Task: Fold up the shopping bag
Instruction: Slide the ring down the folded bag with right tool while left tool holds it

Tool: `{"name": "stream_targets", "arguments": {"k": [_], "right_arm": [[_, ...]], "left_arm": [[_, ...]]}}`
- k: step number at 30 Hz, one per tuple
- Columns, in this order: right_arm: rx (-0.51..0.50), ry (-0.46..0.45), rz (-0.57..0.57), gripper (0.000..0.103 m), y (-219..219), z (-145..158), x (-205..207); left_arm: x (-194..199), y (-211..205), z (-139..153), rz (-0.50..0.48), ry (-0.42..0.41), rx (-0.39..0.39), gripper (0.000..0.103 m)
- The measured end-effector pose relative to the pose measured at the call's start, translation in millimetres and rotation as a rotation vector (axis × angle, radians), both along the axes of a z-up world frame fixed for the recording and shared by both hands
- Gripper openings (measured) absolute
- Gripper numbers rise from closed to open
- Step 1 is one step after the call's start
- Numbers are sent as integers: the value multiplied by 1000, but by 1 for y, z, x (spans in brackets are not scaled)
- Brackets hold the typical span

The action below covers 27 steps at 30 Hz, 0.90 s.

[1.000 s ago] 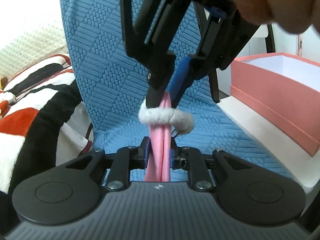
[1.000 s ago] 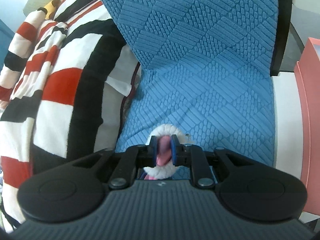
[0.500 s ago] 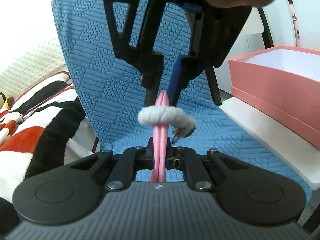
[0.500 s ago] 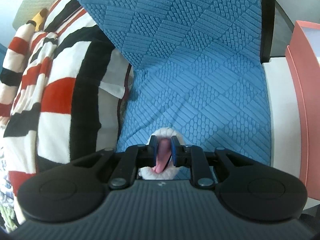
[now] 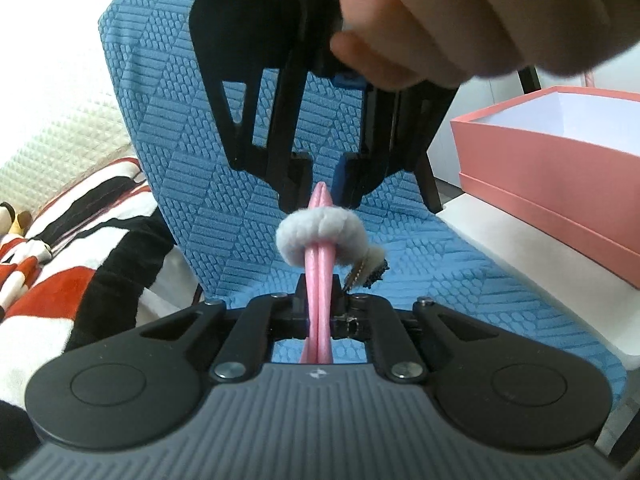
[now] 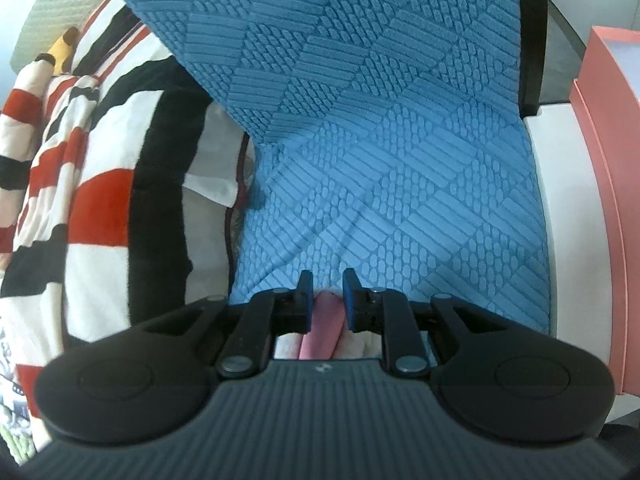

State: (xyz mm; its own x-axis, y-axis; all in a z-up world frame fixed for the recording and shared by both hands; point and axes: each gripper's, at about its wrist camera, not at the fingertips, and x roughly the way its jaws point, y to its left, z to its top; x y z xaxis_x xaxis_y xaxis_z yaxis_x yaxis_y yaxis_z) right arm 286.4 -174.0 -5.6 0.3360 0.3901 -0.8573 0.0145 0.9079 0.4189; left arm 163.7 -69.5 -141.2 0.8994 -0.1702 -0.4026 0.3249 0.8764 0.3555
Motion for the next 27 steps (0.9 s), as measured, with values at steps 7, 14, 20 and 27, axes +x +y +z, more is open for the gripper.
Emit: {"name": "stream_targets", "arguments": {"k": [7,14,20,27], "right_arm": [[44,16,-25,22,-7,-5,0],[61,45,22,26,-7,-11,-6],[80,43,28,25,-6,-12,-8],[50,-1,38,19,-5,-4,-9]], "left_arm": [[5,2,-3,17,31,-18,9],[8,1,-9,28,51,-6,9],[8,4,-8,41,52,-23,11],[14,13,-6,41,105,-110,22]]}}
